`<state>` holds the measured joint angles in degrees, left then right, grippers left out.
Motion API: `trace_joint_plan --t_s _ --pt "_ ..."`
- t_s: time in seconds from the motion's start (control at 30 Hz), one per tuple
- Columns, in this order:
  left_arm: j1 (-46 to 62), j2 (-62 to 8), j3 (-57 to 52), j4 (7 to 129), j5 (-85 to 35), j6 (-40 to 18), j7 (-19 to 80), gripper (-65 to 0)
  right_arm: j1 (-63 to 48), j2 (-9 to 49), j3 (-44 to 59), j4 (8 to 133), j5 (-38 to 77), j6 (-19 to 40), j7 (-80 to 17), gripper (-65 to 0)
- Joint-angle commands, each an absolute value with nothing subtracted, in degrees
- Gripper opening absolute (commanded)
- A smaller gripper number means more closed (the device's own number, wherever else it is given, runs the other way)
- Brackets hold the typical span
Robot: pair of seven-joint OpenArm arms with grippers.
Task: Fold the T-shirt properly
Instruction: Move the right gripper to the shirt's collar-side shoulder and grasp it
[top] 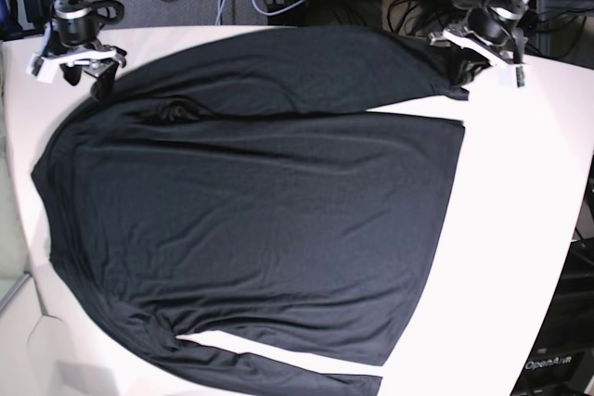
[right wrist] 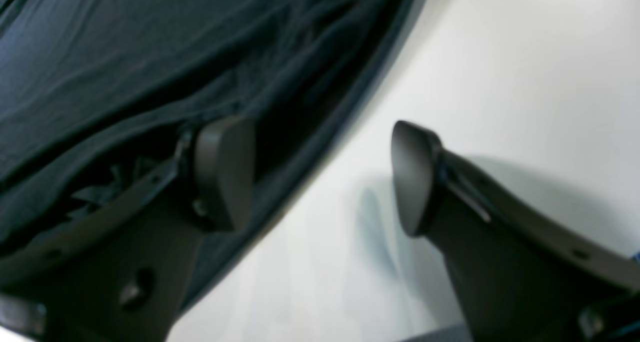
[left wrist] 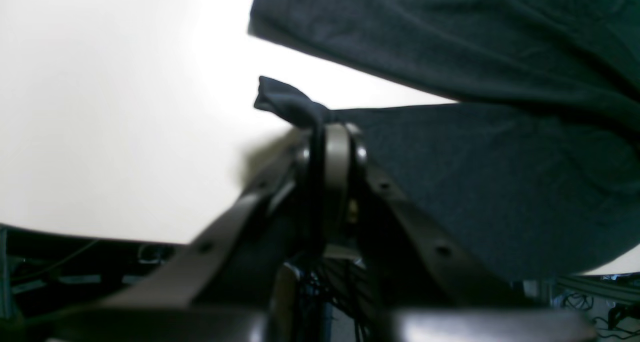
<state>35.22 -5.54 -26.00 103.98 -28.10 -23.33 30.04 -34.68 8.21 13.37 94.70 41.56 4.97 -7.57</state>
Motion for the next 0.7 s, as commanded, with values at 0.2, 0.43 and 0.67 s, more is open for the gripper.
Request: trace_joint_plan --t_s 0.2,0.43,0.67 --pt "35.6 -5.9 -26.2 105.1 -28.7 -23.5 29.1 -63.0 -34.9 8.6 13.4 95.6 42.6 5.4 -8.7 -22.5" --pt "35.6 -5.9 -26.2 105.1 -28.8 -23.5 29.1 -63.0 -33.5 8.6 13.4 94.1 42.6 5.4 -8.7 -22.6" --pt "35.6 -5.9 -26.2 105.1 -28.7 -23.5 29.1 -63.0 -32.4 7.6 13.4 91.4 42.6 5.4 -8.7 -22.9"
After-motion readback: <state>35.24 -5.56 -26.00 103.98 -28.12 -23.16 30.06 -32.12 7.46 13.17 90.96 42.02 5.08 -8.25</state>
